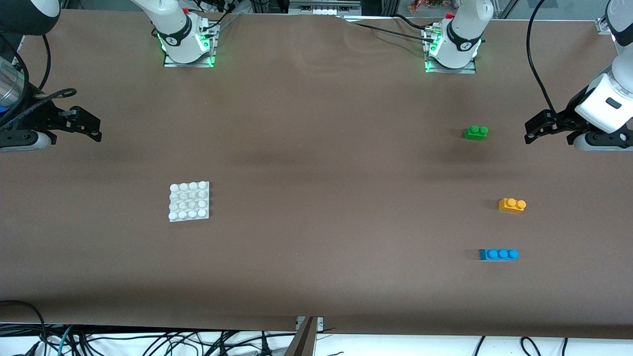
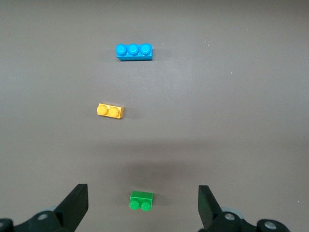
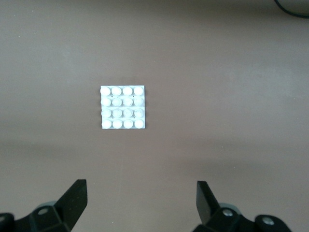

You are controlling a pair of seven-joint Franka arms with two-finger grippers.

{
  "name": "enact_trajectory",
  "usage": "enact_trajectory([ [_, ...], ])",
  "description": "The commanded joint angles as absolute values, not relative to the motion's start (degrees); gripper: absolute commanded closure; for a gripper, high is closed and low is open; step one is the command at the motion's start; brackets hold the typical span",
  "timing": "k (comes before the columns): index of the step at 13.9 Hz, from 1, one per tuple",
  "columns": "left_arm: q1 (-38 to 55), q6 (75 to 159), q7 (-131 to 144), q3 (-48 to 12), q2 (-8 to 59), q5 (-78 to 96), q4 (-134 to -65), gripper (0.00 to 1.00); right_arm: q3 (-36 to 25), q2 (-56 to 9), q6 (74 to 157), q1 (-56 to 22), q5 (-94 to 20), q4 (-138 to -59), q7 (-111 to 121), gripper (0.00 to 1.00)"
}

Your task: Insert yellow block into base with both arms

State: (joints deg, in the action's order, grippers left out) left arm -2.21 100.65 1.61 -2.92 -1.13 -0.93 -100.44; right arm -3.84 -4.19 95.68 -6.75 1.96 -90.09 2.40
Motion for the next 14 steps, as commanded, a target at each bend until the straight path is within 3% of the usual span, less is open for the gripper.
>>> enact_trajectory([
  [1, -2.02, 99.49, 1.49, -2.72, -1.58, -0.26, -99.84, 0.0, -3.25, -4.39, 95.54, -6.33, 2.11, -89.21, 1.67, 0.0],
  [14, -2.02, 99.49, 1.49, -2.72, -1.58, -0.26, -99.84, 0.0, -3.16, -5.54, 97.91, -6.5, 1.94, -89.03, 2.28, 0.0],
])
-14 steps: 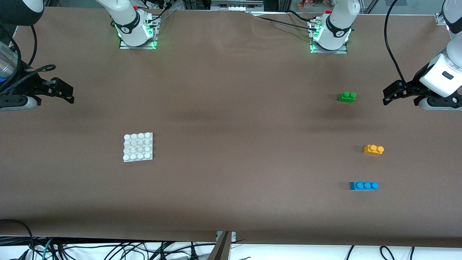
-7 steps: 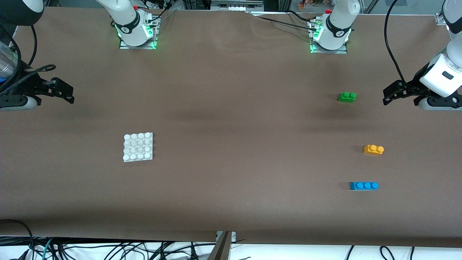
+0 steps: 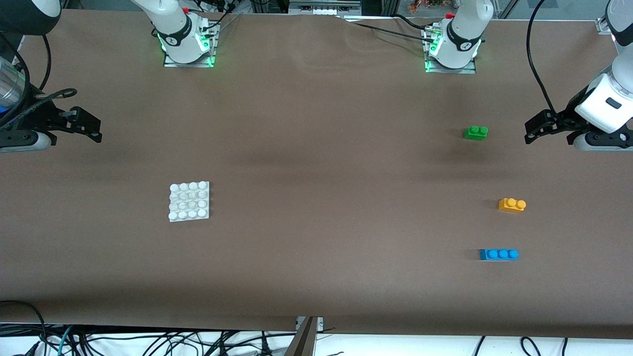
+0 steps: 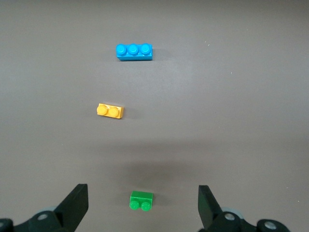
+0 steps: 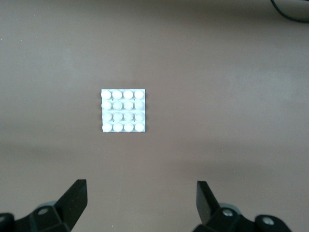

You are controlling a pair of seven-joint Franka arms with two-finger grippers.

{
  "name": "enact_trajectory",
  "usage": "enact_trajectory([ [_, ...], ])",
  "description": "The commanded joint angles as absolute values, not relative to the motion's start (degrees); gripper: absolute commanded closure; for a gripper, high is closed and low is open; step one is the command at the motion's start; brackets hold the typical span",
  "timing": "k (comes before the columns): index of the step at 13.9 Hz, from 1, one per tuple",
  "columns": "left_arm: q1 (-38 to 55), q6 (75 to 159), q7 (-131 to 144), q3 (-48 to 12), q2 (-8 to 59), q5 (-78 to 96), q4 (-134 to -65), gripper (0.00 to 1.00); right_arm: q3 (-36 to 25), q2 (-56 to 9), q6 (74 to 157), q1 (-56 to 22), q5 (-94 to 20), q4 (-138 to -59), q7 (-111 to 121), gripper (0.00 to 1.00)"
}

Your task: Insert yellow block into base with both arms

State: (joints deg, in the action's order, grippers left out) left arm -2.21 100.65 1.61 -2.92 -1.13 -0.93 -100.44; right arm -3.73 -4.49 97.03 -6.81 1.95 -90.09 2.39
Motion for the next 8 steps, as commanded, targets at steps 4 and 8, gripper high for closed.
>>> enact_trajectory([
  [4, -2.02, 99.49, 1.41, -2.72, -1.58, -0.26, -99.84, 0.0, -3.16, -8.43, 99.58, -7.03, 2.02, -88.24, 2.55, 0.0],
  [8, -2.02, 99.41, 1.49, -2.72, -1.58, -0.09, -99.84, 0.0, -3.16, -10.72, 99.84, -7.12, 0.36, -88.24, 2.29, 0.0],
])
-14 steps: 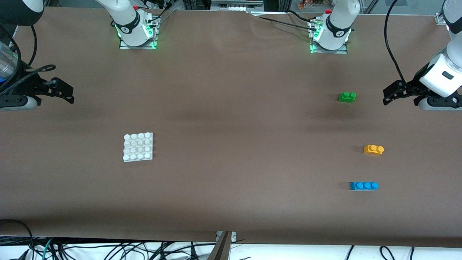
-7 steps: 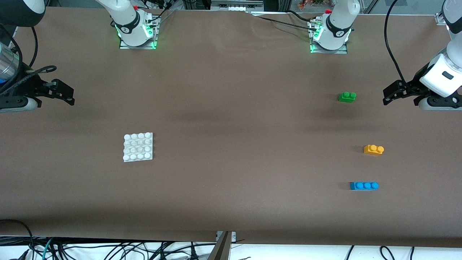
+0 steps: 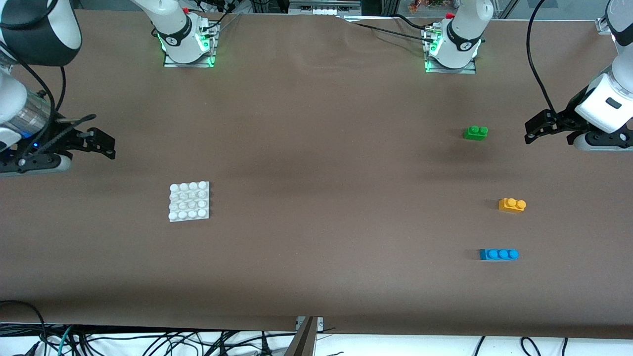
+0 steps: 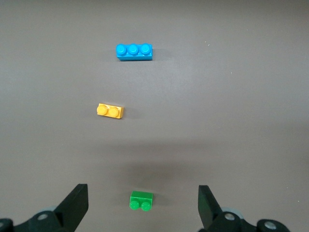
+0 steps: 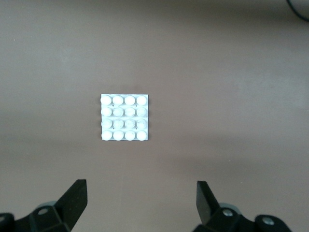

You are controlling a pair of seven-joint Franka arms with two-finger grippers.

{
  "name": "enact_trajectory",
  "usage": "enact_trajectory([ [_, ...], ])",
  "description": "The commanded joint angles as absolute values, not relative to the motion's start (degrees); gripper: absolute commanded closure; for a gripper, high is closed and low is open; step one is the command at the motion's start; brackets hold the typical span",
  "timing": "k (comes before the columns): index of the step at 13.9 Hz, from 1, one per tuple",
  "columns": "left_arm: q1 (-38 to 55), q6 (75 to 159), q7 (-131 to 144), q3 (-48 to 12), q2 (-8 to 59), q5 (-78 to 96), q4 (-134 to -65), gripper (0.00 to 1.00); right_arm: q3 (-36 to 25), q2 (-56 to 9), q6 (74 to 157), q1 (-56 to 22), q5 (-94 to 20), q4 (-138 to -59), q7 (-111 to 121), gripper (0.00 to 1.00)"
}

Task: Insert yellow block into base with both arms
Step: 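Move the right gripper down onto the white base plate's edge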

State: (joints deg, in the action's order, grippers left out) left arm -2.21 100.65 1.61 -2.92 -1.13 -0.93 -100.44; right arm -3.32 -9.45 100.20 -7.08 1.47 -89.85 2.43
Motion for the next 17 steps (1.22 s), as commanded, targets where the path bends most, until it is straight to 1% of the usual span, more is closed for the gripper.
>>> enact_trajectory([
  [1, -2.02, 99.4, 1.49, -2.72, -1.58, 0.0, -99.84, 0.0, -3.16, -12.81, 100.28, -7.73, 0.35, -88.24, 2.29, 0.0],
  [2, -2.02, 99.4, 1.49, -2.72, -1.58, 0.0, -99.84, 0.0, -3.16, -14.83, 100.28, -8.34, 0.44, -88.07, 2.11, 0.0],
  [6, -2.02, 99.32, 1.58, -2.72, -1.58, 0.09, -99.84, 0.0, -3.25, -17.66, 102.21, -8.53, 0.35, -88.42, 2.9, 0.0],
  [9, -2.02, 99.32, 1.76, -3.51, -1.58, 0.35, -99.84, 0.0, -3.25, -19.5, 107.12, -8.7, -1.22, -90.43, 2.64, 0.0],
  [10, -2.02, 99.32, 1.76, -3.52, -1.67, 0.35, -99.84, 0.0, -3.25, -19.77, 110.18, -8.7, -2.01, -92.35, 2.55, 0.0],
  [11, -2.02, 99.23, 1.76, -3.52, -1.67, 0.35, -99.84, 0.0, -3.25, -20.04, 115.0, -8.7, -2.37, -95.68, 2.37, 0.0],
  [13, -2.02, 99.05, 1.76, -3.6, -1.67, 0.35, -99.84, 0.0, -3.25, -20.04, 127.03, -8.61, -2.37, -104.11, 2.37, 0.0],
  [15, -2.02, 99.05, 1.76, -3.6, -1.67, 0.35, -99.84, 0.0, -3.25, -21.09, 136.89, -8.61, -2.37, -110.36, 2.37, 0.0],
  [17, -2.02, 99.05, 1.76, -3.6, -1.67, 0.35, -99.84, 0.0, -3.25, -23.02, 141.49, -8.61, -2.37, -112.41, 2.55, 0.0],
])
